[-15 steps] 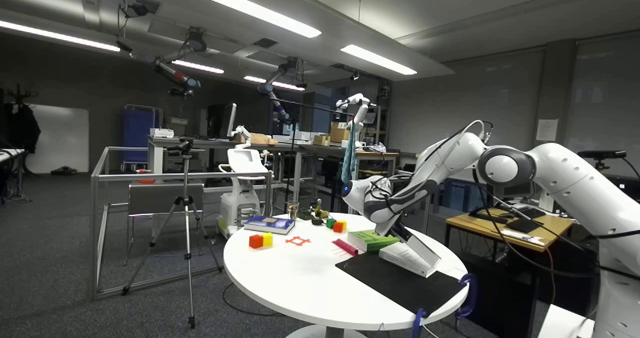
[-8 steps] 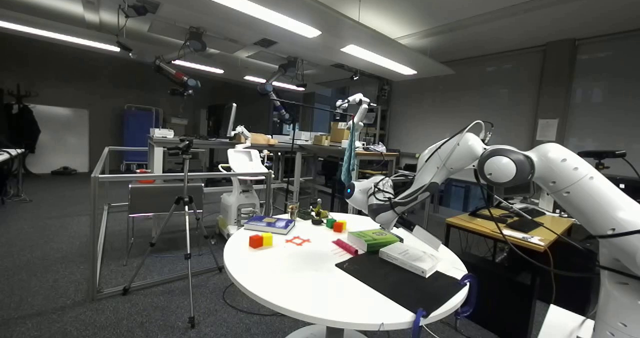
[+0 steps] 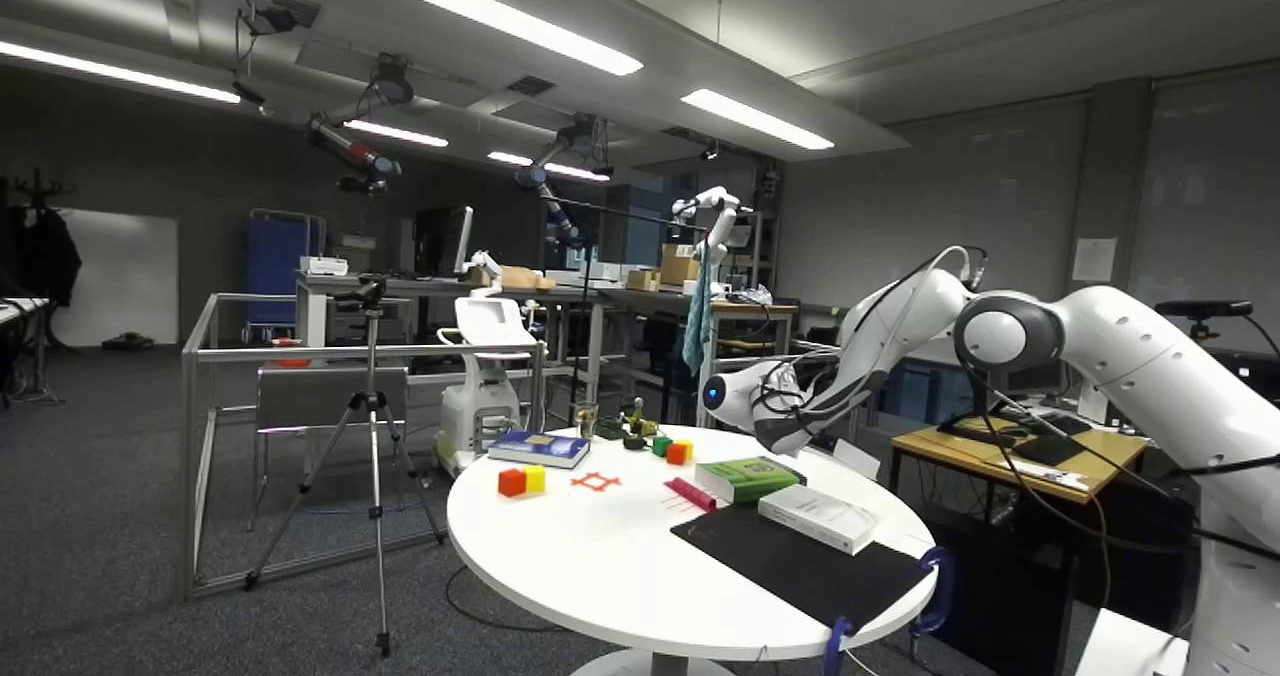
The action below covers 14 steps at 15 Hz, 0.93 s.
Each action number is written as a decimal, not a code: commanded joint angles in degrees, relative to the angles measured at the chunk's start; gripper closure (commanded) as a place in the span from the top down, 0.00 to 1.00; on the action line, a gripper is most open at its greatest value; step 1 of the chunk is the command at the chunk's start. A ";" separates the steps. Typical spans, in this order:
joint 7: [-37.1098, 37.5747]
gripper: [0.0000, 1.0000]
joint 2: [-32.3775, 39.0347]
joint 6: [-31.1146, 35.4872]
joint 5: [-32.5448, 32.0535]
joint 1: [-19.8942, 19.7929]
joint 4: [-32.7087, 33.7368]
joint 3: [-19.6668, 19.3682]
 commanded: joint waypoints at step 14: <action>0.37 0.27 1.93 9.29 -2.02 -3.35 -3.13 1.38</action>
